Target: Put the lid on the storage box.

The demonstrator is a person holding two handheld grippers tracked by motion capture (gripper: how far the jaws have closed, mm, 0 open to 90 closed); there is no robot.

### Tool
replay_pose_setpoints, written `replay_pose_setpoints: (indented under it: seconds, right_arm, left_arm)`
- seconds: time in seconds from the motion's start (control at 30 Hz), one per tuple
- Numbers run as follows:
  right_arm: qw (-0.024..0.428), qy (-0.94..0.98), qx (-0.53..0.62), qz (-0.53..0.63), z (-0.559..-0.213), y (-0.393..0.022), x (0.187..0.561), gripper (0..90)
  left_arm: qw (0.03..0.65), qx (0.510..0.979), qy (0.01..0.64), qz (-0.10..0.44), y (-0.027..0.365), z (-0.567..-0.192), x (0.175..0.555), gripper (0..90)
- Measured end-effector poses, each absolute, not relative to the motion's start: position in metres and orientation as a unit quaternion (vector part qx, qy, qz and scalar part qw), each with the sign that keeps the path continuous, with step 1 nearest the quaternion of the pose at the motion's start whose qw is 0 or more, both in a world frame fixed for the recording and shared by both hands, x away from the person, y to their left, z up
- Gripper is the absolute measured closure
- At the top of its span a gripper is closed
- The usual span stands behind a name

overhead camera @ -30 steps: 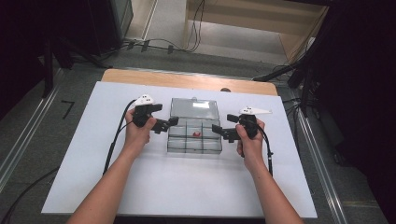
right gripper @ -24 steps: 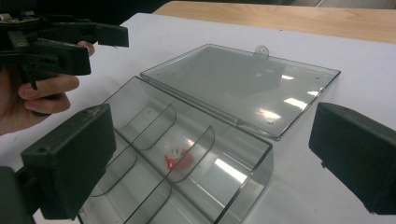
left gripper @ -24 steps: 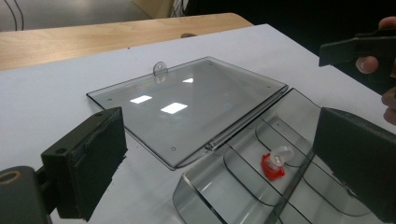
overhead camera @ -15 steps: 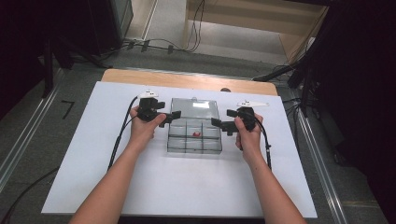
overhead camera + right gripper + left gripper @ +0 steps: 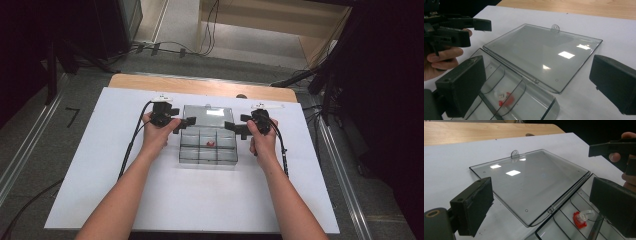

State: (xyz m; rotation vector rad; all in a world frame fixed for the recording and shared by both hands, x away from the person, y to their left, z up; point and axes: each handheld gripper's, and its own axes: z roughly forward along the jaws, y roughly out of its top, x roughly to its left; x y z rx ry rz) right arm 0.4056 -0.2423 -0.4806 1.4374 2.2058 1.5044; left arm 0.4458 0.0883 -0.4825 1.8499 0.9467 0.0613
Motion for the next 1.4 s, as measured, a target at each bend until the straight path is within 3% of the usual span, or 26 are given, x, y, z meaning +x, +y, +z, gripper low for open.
replay_pose_setpoints:
  seconds: [0.4,0.93,1.4]
  right_arm:
    - [0.03,0.722,0.488,0.49,-0.487,-0.236,0.424,0.0]
    - [0.012,0.708,0.535,0.462,-0.501,-0.232,0.436,16.6]
    - [-0.011,0.705,0.553,0.443,-0.515,-0.228,0.439,19.4]
  left_arm:
    - [0.477,0.763,0.436,0.023,0.087,-0.491,0.455,14.4]
    - [0.458,0.767,0.449,0.003,0.081,-0.496,0.46,20.5]
    - [0.446,0.765,0.464,-0.004,0.079,-0.503,0.461,22.7]
